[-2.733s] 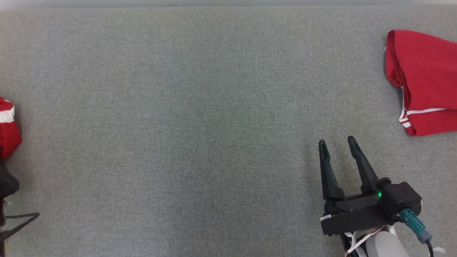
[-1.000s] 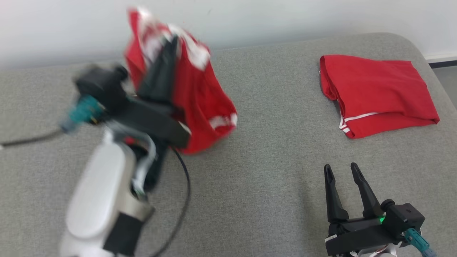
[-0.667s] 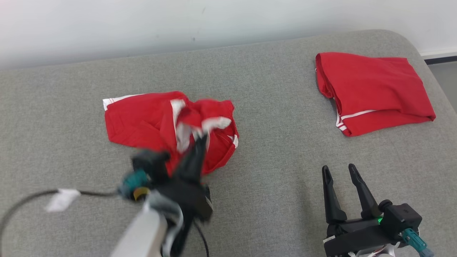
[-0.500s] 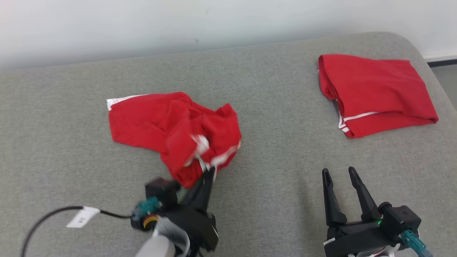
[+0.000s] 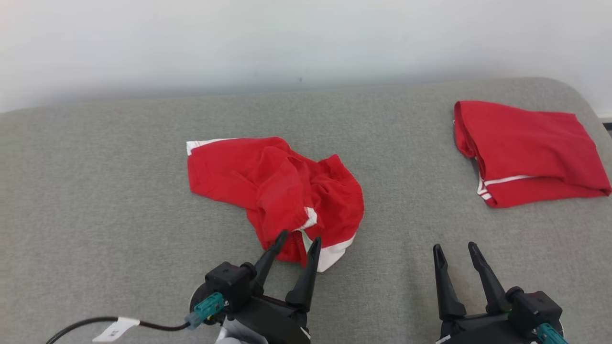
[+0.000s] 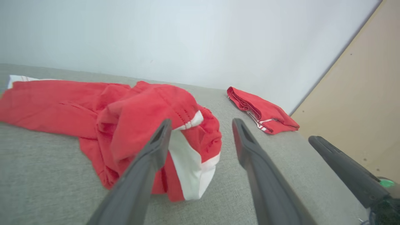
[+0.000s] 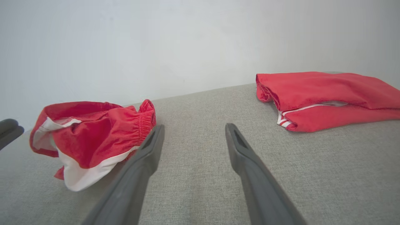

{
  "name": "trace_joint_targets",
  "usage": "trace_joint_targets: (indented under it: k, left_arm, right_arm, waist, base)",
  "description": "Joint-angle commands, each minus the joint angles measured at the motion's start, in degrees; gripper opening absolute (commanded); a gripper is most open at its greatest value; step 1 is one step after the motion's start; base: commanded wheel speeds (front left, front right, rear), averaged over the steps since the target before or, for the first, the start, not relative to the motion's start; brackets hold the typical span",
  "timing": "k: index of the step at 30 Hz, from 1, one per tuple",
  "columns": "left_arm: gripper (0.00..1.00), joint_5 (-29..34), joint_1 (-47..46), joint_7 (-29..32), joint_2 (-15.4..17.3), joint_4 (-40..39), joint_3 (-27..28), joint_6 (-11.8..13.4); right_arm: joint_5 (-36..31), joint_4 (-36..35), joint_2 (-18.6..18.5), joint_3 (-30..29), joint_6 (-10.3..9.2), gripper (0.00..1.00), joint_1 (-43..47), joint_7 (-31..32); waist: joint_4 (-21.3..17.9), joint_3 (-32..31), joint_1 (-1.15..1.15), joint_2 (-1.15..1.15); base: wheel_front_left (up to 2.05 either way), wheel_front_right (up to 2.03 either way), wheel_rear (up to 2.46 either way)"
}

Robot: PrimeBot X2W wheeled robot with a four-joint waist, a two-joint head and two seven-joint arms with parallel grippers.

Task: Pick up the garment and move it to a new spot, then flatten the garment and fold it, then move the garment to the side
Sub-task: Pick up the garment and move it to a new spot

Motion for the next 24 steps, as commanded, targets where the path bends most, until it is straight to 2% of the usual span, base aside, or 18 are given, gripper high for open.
trace_joint_targets:
  k: [1, 8, 15, 18, 24]
  left_arm:
    - [1.0, 0.9, 1.2, -0.4, 1.1, -1.8, -0.1, 0.7]
    - [1.0, 4.5, 2.0, 0.9, 5.4, -7.2, -0.1, 4.0]
    - [1.0, 6.4, 2.5, 0.8, 7.2, -8.2, -0.1, 5.6]
    - [1.0, 9.1, 2.7, -0.5, 8.6, -8.6, -0.5, 6.6]
    - [1.0, 11.2, 5.1, -2.0, 10.0, -9.7, 2.6, 8.5]
  right_arm:
    - [0.0, 0.0, 0.0, 0.1, 0.03, 1.0, 0.7, 0.0]
    - [0.2, 0.3, 0.0, 0.9, 0.03, 1.0, 0.9, 0.0]
    - [0.7, 0.2, 0.0, 0.5, 0.03, 1.0, 1.1, 0.0]
    - [0.8, 0.2, 0.0, 0.1, 0.03, 1.0, 1.6, 0.0]
    - [0.7, 0.1, 0.0, -0.7, 0.03, 1.0, 2.1, 0.0]
  waist:
    - [1.5, -1.3, 0.01, 0.0]
    - [1.3, -1.8, 0.01, 0.0]
    - [-0.8, -1.5, 0.01, 0.0]
    - [-1.1, -1.5, 0.01, 0.0]
    - [-1.0, -2.1, 0.01, 0.0]
  base:
    - [0.0, 0.0, 0.0]
    - [0.0, 0.0, 0.0]
    - [0.0, 0.0, 0.0]
    - [0.0, 0.0, 0.0]
    - [0.0, 0.0, 0.0]
